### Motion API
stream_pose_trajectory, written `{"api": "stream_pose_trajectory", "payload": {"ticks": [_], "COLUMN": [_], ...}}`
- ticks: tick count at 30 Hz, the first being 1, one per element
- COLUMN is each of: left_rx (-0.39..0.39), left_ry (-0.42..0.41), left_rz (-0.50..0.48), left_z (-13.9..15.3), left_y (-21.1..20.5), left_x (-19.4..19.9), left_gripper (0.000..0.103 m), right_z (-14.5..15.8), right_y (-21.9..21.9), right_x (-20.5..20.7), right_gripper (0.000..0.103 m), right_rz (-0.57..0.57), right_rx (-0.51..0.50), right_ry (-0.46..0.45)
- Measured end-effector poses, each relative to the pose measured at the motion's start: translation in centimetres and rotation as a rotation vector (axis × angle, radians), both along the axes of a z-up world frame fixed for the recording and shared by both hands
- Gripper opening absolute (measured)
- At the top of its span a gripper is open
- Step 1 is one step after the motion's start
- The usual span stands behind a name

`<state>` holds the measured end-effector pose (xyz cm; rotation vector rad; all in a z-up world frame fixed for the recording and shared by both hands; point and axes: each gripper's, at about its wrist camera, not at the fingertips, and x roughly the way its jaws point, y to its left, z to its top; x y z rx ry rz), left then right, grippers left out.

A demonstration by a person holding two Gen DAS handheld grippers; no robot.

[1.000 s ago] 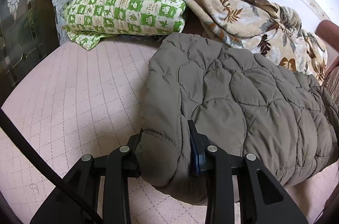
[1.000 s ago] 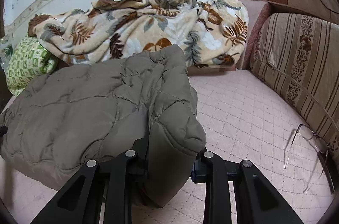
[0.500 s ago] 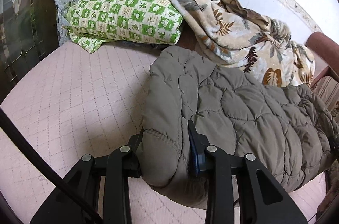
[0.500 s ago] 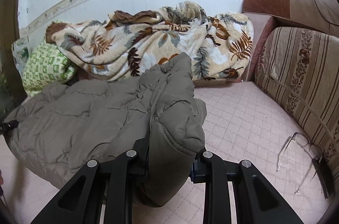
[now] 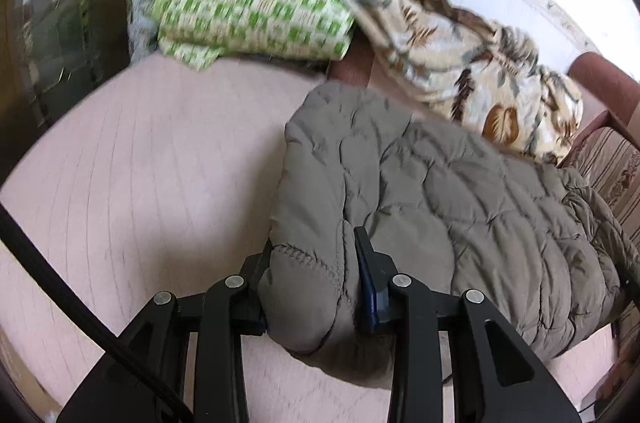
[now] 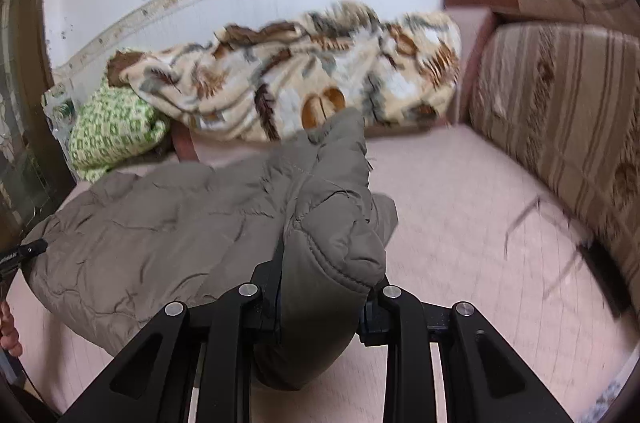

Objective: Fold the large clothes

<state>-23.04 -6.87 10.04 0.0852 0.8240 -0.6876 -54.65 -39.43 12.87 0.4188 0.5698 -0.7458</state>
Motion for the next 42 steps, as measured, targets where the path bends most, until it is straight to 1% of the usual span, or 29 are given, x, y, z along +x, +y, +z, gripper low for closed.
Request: {"api": "stream_pose_trajectory", "payload": {"ticks": [2, 3, 5, 6, 7, 8, 10, 11, 13, 14, 16, 17, 19, 21, 23, 25, 27, 28, 30, 33, 36, 38, 39, 42], "left_rx": [0.024, 0.03, 0.048, 0.063, 0.071, 0.064, 0.051, 0.046, 0.01, -0.008, -0.034, -0.029, -0.017, -0.035, -0.041, -0.046, -0.019, -0.004, 0.027, 0.09, 0.132, 0.171, 0.175, 0.177], "left_ry": [0.047, 0.066, 0.092, 0.097, 0.11, 0.131, 0.155, 0.16, 0.168, 0.166, 0.124, 0.078, -0.022, -0.122, -0.216, -0.276, -0.304, -0.304, -0.311, -0.353, -0.37, -0.377, -0.377, -0.363], "left_rz": [0.024, 0.04, 0.07, 0.087, 0.104, 0.114, 0.129, 0.138, 0.172, 0.19, 0.239, 0.277, 0.33, 0.353, 0.332, 0.261, 0.167, 0.115, 0.049, -0.039, -0.076, -0.084, -0.085, -0.082], "left_z": [-1.5, -2.0, -3.1, -3.4, -3.8, -4.1, -4.3, -4.3, -3.9, -3.7, -2.7, -2.1, -0.6, 0.9, 2.0, 2.6, 2.4, 2.0, 1.3, 0.0, -1.2, -2.2, -2.5, -2.9], "left_y": [0.5, 0.7, 1.0, 1.1, 1.3, 1.4, 1.7, 1.9, 3.1, 3.7, 5.0, 5.4, 5.7, 5.6, 4.6, 2.9, 0.3, -1.0, -2.9, -5.9, -7.5, -8.1, -8.0, -8.0], "left_x": [0.1, 0.2, 0.6, 0.8, 1.0, 1.1, 1.2, 1.3, 1.2, 1.1, 0.7, 0.4, -0.4, -1.7, -3.4, -5.1, -6.8, -7.7, -9.2, -11.1, -11.8, -11.9, -11.9, -11.7], "left_gripper": [0.038, 0.041, 0.048, 0.056, 0.06, 0.061, 0.064, 0.065, 0.066, 0.066, 0.066, 0.066, 0.066, 0.066, 0.066, 0.066, 0.067, 0.067, 0.067, 0.067, 0.067, 0.067, 0.067, 0.07], "right_z": [-1.9, -2.9, -4.4, -5.3, -6.3, -6.9, -7.9, -8.2, -8.3, -8.2, -7.9, -7.6, -6.9, -5.1, -3.5, -2.0, -0.9, -0.6, -0.6, -1.6, -2.3, -3.0, -3.4, -4.7], "right_y": [-0.4, -0.7, -1.0, -1.4, -2.0, -2.4, -3.1, -3.3, -3.6, -3.7, -3.4, -3.1, -2.5, -1.3, -0.3, 0.5, 1.4, 1.9, 3.6, 5.0, 5.4, 5.4, 5.3, 4.6], "right_x": [-0.8, -1.0, -1.3, -1.5, -1.7, -1.9, -2.7, -3.1, -4.0, -4.7, -6.2, -7.0, -7.9, -8.6, -9.1, -8.9, -7.2, -6.2, -3.2, 0.9, 3.0, 3.8, 4.2, 5.2], "right_gripper": [0.028, 0.028, 0.029, 0.031, 0.034, 0.036, 0.047, 0.05, 0.058, 0.059, 0.062, 0.063, 0.063, 0.063, 0.063, 0.066, 0.067, 0.067, 0.068, 0.068, 0.068, 0.068, 0.068, 0.068], "right_rz": [-0.027, -0.04, -0.066, -0.085, -0.103, -0.117, -0.146, -0.157, -0.178, -0.189, -0.207, -0.221, -0.241, -0.292, -0.32, -0.319, -0.242, -0.208, -0.107, -0.001, 0.033, 0.039, 0.045, 0.046], "right_rx": [0.077, 0.116, 0.16, 0.197, 0.241, 0.272, 0.338, 0.366, 0.413, 0.446, 0.488, 0.494, 0.474, 0.364, 0.277, 0.191, 0.121, 0.094, 0.02, -0.001, -0.022, -0.008, 0.008, 0.039], "right_ry": [0.014, 0.023, 0.051, 0.056, 0.061, 0.062, 0.037, 0.023, -0.007, -0.034, -0.088, -0.107, -0.119, -0.091, -0.093, -0.099, -0.108, -0.098, -0.062, -0.006, 0.007, 0.018, 0.016, 0.048]}}
